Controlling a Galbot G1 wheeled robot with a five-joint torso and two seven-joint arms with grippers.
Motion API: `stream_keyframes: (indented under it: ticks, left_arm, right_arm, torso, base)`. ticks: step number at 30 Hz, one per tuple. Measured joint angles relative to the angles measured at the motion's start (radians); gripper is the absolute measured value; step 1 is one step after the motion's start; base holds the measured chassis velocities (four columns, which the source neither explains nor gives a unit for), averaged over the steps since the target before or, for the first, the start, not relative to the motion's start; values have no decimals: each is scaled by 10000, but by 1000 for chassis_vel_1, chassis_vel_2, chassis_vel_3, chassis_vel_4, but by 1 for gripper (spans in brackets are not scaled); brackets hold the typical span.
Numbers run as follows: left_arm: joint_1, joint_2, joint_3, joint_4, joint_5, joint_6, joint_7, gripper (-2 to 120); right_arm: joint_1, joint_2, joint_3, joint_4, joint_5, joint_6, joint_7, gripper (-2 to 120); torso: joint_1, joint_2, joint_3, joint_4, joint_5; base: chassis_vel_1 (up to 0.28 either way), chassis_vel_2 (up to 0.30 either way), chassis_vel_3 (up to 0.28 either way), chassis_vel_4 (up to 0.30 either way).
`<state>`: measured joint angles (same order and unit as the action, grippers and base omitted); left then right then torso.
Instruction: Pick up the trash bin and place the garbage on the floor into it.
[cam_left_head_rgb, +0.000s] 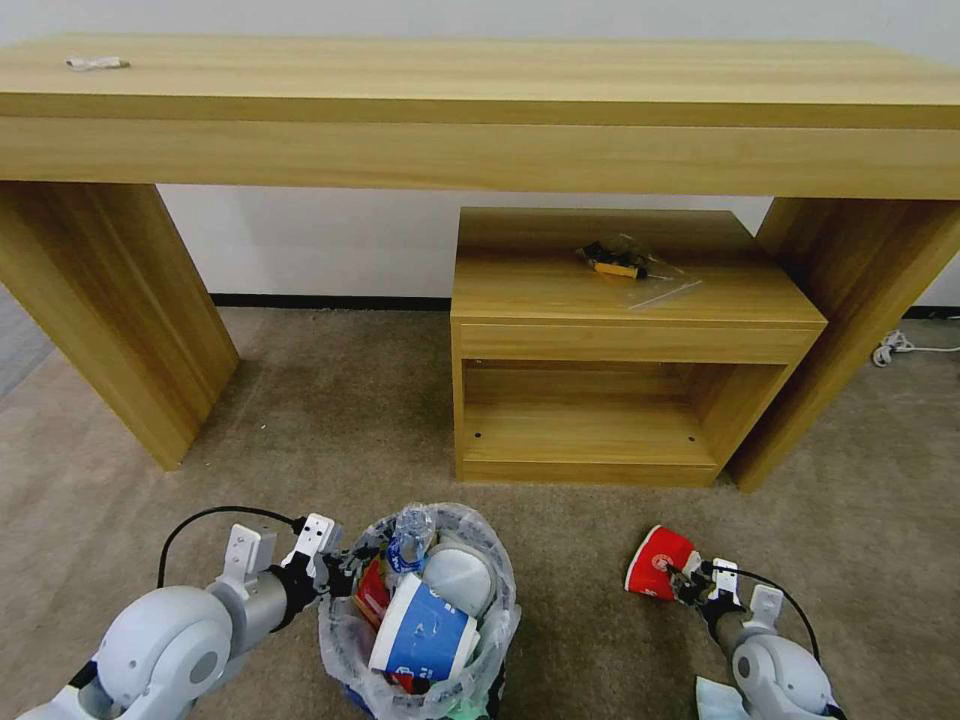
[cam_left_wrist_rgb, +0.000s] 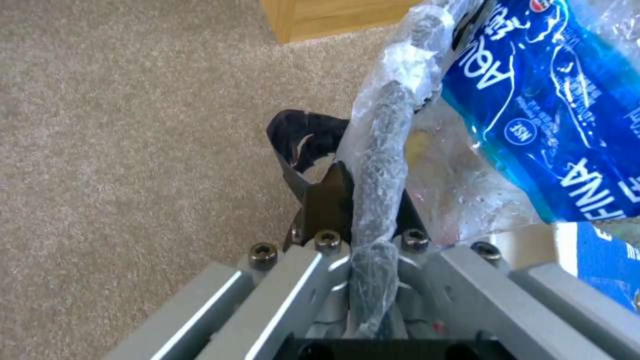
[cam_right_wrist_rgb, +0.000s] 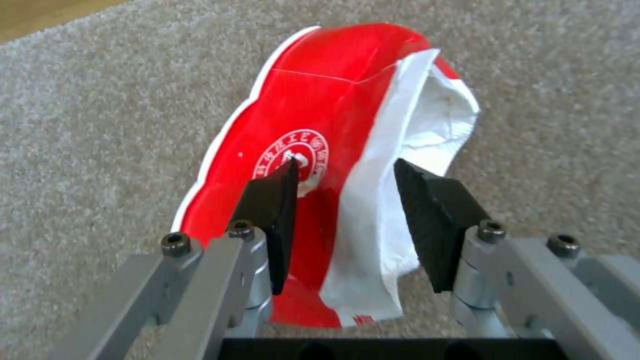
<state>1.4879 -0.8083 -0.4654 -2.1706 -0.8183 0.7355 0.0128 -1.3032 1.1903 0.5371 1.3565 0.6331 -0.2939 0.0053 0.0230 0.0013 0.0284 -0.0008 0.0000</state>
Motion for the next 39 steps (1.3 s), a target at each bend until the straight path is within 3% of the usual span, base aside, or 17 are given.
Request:
stream_keyframes:
  ticks: [14,19,23,27,39]
  left_arm:
    - [-68,199,-9,-4,-154,0,11,0]
    - [-70,226,-7,-4,-160,0,12,0]
    - [-62,248,-9,-18,-167,0,9,0]
    - [-33,249,-9,-55,-168,0,6,0]
    - [40,225,-45,-155,-157,0,-3,0]
  right_arm:
    - [759,153,-334,-988,23,48,-143,39]
    - [836,163,-378,-1122,19,83,-159,28]
    - [887,161,-408,-1201,-2,134,-202,9]
    - [850,127,-408,-1129,-160,259,-273,0]
    - [154,-134,-87,-4,-775,608,-748,0]
  torso:
    - [-1,1,0,-1,-3]
    - [0,1,-1,-2,-3]
    - [-2,2,-1,0,-3]
    - [-2,1,0,2,2]
    - [-1,1,1,1,5]
  base:
    - [0,0,0,0]
    - [0,0,0,0]
    - [0,0,0,0]
    - [0,0,0,0]
    - [0,0,0,0]
